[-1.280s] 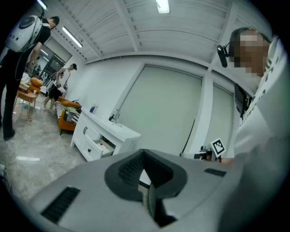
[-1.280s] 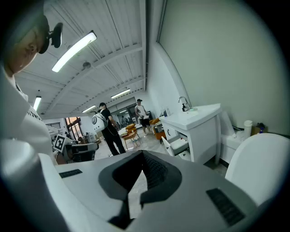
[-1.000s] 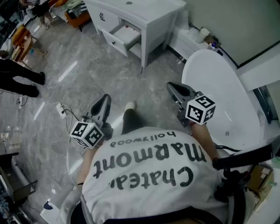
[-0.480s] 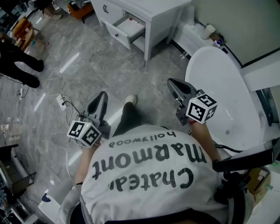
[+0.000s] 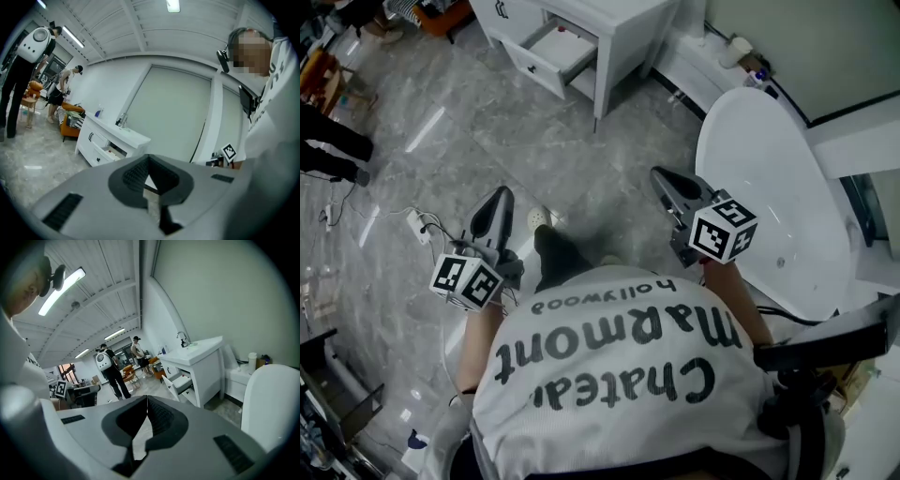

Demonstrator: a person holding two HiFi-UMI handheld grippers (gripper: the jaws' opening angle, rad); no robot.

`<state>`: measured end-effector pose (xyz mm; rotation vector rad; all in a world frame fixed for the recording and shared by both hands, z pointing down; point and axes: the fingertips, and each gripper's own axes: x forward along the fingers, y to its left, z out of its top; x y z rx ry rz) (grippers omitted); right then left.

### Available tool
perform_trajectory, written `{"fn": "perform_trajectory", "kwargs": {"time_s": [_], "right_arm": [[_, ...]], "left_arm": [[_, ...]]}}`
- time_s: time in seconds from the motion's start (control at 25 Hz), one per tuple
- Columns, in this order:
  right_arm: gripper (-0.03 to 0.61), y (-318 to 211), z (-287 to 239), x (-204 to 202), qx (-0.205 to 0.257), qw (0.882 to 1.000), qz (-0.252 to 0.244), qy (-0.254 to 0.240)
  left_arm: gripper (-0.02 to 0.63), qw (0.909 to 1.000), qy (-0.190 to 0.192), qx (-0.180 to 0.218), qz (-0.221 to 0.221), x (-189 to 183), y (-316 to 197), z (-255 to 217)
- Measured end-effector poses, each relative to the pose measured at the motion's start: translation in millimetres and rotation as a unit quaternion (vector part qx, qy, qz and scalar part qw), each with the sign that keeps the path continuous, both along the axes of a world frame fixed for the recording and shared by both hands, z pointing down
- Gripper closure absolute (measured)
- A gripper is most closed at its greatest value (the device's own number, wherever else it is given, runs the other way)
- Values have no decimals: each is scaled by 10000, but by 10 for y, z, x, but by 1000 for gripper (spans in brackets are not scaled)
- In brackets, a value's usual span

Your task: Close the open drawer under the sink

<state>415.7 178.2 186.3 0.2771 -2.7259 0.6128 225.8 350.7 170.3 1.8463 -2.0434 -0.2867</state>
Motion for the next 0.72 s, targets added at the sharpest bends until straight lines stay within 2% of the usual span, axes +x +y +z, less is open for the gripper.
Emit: {"fn": "perform_trajectory", "kwargs": {"time_s": [0.16, 0.36, 0.56, 0.72], "right_arm": [[566, 8, 97, -494, 7, 9998, 11, 206], [567, -72, 207, -1102, -263, 9986, 92, 441], [566, -158, 252, -2012, -177, 9974, 26, 691], [566, -149, 183, -2223, -70, 9980, 47, 624]], "left_arm": [[607, 9996, 53, -235, 118, -426, -120, 92], [607, 9987, 268, -313, 314, -1002, -311, 183], [607, 9961, 289, -299, 776, -1726, -582, 240], [607, 9931, 175, -357, 1101, -1772, -663, 247]]}}
